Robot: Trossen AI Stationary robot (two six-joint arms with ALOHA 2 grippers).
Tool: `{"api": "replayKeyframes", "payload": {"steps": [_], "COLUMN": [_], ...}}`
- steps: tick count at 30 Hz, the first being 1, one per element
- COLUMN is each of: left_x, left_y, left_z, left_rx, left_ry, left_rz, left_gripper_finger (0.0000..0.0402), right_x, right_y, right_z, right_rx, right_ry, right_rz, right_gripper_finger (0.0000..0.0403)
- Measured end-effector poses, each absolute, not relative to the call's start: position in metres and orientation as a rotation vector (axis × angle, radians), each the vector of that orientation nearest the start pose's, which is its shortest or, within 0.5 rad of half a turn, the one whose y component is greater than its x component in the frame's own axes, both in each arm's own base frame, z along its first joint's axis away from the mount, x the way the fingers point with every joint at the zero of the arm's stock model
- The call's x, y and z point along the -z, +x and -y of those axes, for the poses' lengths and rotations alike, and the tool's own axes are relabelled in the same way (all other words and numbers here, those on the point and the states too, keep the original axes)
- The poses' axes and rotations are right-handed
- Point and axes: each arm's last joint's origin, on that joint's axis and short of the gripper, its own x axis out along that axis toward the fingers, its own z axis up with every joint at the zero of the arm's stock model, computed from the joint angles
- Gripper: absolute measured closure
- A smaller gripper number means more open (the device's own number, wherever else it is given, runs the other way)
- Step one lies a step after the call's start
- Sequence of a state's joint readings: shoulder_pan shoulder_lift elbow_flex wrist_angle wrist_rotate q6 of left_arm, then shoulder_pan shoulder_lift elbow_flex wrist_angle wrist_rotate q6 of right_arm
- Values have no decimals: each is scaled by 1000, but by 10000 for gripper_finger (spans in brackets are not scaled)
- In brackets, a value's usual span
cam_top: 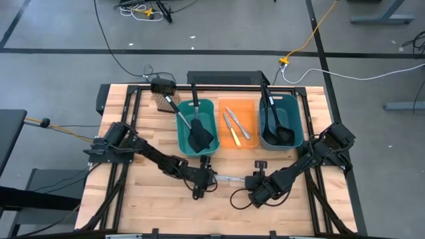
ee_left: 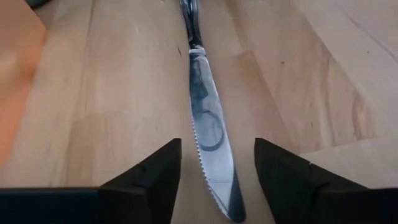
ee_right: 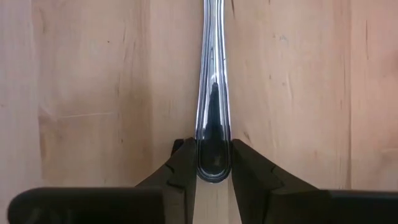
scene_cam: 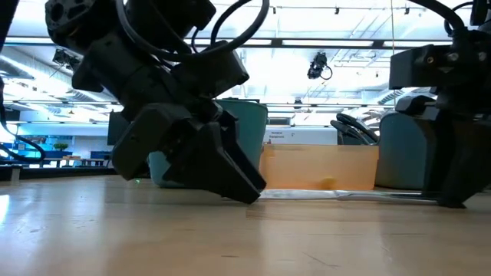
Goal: Pick & Place Kitchen Items
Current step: Put the silver table knife into the orange bin
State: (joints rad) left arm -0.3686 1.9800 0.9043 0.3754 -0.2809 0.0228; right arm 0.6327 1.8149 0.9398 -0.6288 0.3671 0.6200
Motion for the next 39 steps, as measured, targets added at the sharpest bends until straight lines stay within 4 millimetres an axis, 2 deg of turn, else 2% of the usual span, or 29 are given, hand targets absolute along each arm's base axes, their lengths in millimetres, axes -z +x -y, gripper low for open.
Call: {"api": "replayKeyframes", "payload": {"steps": [5, 14, 23, 27, 30, 35, 39], "left_x": [-96, -97, -97, -99, -104, -127, -130], "left_y": [346, 346, 346, 345, 343, 342, 338], "left_z": [123, 123, 123, 123, 123, 123, 121], "left_rx": [124, 116, 105, 98, 88, 86, 62], "left_ry": [185, 185, 199, 189, 178, 122, 108], "left_rz": [-680, -682, -677, -676, -679, -631, -655], "left_gripper_finger": [243, 343, 388, 390, 375, 329, 285], "right_x": [-115, -108, -108, -109, -108, -106, -104], "right_y": [242, 243, 244, 243, 242, 239, 236], "right_z": [-164, -165, -165, -165, -166, -167, -170], "right_rx": [216, 251, 266, 267, 276, 315, 327], "right_ry": [-217, -242, -230, -236, -261, -297, -329], "right_rz": [-1286, -1279, -1269, -1269, -1254, -1224, -1211], "right_gripper_finger": [320, 320, 320, 320, 320, 321, 321]}}
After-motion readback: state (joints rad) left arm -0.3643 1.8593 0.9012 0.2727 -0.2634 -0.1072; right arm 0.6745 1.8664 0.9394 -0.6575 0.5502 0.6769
